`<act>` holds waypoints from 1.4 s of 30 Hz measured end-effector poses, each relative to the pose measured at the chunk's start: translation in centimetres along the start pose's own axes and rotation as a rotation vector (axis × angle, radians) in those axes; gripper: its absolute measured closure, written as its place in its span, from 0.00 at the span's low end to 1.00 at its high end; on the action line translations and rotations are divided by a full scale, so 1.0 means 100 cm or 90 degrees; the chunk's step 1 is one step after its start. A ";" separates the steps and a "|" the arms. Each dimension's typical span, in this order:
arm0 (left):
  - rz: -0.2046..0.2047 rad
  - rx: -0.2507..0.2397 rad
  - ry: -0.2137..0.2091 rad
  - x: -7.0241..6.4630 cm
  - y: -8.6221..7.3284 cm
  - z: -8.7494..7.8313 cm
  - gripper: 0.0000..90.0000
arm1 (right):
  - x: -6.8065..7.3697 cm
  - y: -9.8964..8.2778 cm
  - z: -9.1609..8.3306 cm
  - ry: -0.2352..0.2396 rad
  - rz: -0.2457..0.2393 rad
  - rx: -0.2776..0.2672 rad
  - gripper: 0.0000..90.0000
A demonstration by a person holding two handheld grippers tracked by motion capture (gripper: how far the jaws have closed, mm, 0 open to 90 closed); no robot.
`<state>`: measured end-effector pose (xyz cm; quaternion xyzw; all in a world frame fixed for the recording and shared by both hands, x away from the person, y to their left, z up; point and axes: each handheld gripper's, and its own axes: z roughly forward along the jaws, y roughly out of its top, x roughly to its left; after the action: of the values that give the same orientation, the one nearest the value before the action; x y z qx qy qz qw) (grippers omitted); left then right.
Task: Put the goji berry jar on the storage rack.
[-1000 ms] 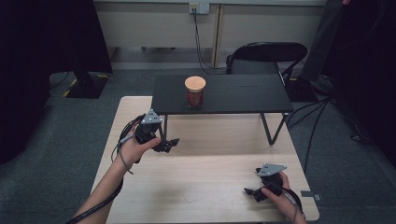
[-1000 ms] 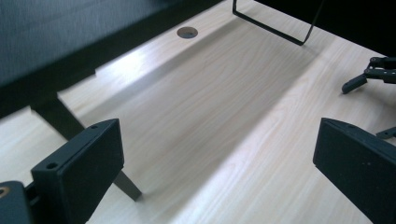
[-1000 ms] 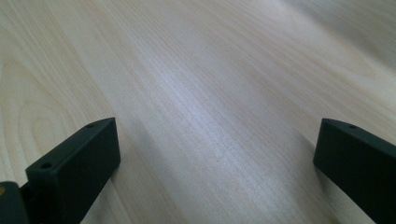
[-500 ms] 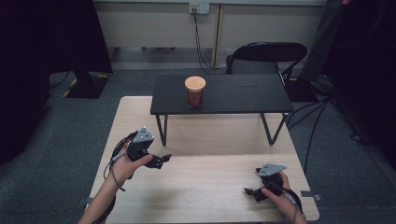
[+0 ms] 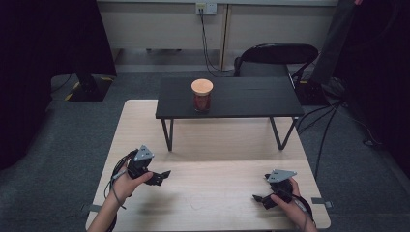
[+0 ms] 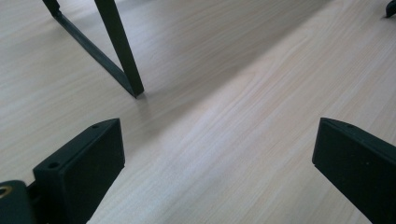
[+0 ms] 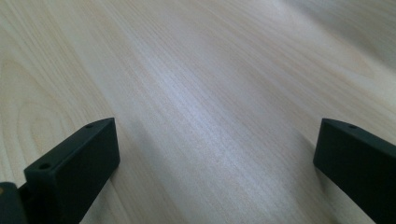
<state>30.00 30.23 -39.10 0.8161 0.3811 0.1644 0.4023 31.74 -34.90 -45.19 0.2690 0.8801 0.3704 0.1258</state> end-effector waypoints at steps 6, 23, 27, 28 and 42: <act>-0.006 0.006 0.006 0.001 -0.018 0.003 0.02 | 0.000 0.000 0.000 0.000 0.000 0.000 0.00; -0.009 0.034 0.028 0.001 -0.060 0.016 0.03 | 0.000 0.000 0.000 -0.001 0.001 0.000 0.00; -0.010 0.038 0.032 0.000 -0.066 0.018 0.03 | 0.000 0.000 0.000 -0.001 0.001 0.000 0.00; -0.003 0.045 0.032 0.000 -0.065 0.018 0.03 | 0.000 0.000 0.000 -0.001 0.001 0.000 0.00; 0.006 0.054 0.037 -0.005 -0.071 0.019 0.00 | 0.000 0.000 0.000 -0.001 0.001 0.000 0.00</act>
<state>27.30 31.61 -45.78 0.8289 0.3953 0.1733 0.3557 31.70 -34.88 -45.19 0.2698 0.8799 0.3701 0.1264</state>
